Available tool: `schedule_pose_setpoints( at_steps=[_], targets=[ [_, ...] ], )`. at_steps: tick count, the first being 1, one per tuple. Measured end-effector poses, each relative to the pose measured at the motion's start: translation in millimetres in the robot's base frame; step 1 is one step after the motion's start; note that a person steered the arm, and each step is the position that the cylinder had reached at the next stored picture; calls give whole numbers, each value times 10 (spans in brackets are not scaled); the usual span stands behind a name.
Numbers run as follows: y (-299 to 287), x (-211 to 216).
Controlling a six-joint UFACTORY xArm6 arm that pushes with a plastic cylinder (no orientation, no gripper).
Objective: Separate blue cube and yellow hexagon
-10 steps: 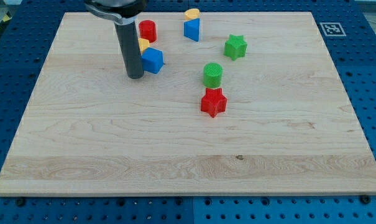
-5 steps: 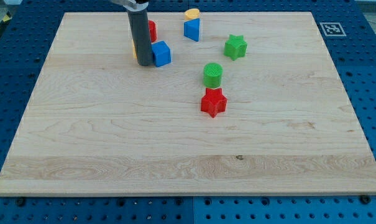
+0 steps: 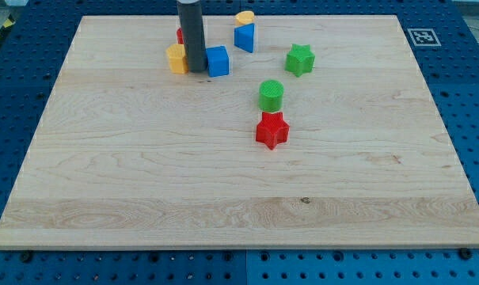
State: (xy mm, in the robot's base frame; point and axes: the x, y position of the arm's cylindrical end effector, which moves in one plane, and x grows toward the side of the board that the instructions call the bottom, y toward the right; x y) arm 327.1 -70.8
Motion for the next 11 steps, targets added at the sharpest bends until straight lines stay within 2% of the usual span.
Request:
schedule_pose_setpoints(
  at_steps=[3,4,6,9,11],
  targets=[
    [527,349],
    [662,327],
    [662,-6],
    [562,51],
    [528,-502]
  ],
)
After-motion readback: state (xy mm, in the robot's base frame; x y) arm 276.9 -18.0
